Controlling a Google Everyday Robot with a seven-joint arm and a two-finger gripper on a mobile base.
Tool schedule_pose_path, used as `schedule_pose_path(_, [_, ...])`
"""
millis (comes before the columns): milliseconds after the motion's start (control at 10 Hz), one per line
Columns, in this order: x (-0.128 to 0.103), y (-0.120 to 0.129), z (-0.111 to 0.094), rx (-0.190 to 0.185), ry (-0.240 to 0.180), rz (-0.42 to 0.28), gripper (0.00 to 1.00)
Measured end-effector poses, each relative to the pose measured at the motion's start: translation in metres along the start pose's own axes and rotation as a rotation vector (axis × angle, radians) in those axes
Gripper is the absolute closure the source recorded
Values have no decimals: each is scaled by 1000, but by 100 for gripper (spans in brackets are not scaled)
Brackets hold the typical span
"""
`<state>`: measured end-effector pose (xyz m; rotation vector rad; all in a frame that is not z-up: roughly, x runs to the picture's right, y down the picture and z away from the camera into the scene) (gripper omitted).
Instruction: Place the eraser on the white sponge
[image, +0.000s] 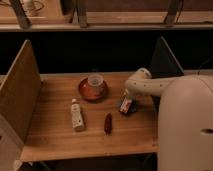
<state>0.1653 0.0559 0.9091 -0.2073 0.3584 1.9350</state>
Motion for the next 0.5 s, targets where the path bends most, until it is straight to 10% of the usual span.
schedule_pose_path(500, [0,0,0,0,0,0,20])
